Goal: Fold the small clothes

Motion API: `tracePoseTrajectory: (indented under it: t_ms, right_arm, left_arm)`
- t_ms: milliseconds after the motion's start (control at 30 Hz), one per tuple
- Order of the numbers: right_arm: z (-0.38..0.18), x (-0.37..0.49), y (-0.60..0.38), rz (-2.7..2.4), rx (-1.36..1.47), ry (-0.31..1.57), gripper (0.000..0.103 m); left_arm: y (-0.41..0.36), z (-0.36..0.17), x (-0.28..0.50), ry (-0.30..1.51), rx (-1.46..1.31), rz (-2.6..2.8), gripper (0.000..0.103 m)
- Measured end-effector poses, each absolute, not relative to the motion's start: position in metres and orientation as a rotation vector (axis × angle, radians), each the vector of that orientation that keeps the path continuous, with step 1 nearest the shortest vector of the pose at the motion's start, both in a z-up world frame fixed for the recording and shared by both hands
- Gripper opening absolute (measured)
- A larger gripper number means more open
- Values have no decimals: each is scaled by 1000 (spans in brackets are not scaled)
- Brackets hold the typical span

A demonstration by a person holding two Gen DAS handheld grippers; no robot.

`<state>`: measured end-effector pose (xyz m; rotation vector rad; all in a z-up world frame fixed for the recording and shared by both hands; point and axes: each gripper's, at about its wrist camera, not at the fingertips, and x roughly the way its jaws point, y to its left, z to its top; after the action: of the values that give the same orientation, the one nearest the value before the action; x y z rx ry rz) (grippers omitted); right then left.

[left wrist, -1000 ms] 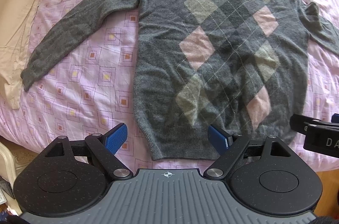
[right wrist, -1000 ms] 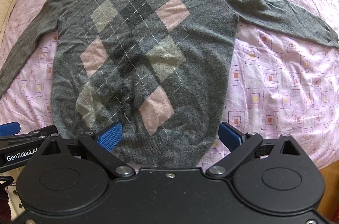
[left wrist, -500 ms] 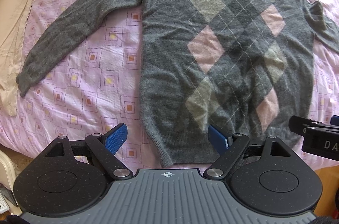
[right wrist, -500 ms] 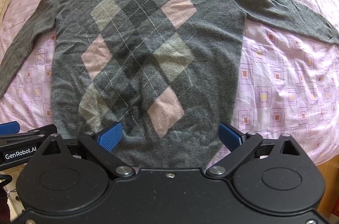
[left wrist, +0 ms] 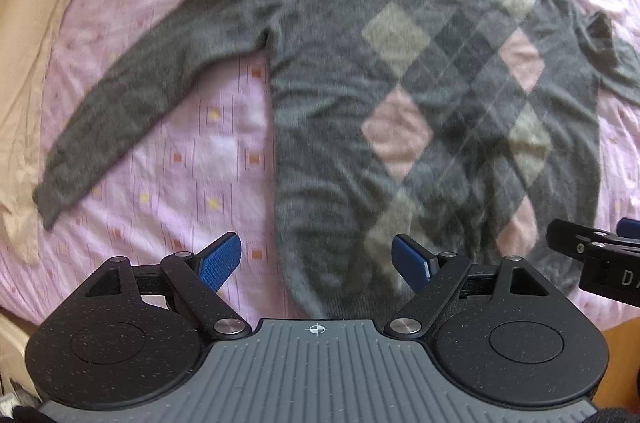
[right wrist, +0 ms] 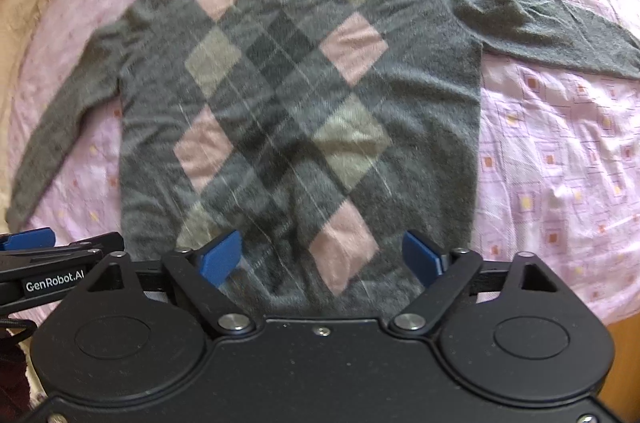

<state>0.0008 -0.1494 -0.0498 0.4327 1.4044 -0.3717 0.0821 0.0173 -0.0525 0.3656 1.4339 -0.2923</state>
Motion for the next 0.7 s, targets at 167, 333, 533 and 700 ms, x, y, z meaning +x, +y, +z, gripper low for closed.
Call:
tracePoseTrajectory:
  t_ms: [167, 333, 533, 700]
  right_arm:
    - [-41, -9, -182, -356, 522, 1245, 86]
    - [-39, -24, -235, -373, 573, 1095, 86]
    - [-53, -51, -317, -468, 532, 994, 86]
    - [-74, -76, -392, -596, 489, 1011, 86]
  left_arm:
    - [8, -32, 88, 1300, 287, -317, 74]
    - [-11, -9, 91, 1161, 183, -350, 73]
    - [-41, 4, 82, 1063, 52, -368, 73]
    - [-70, -7, 68, 1085, 59, -334, 73]
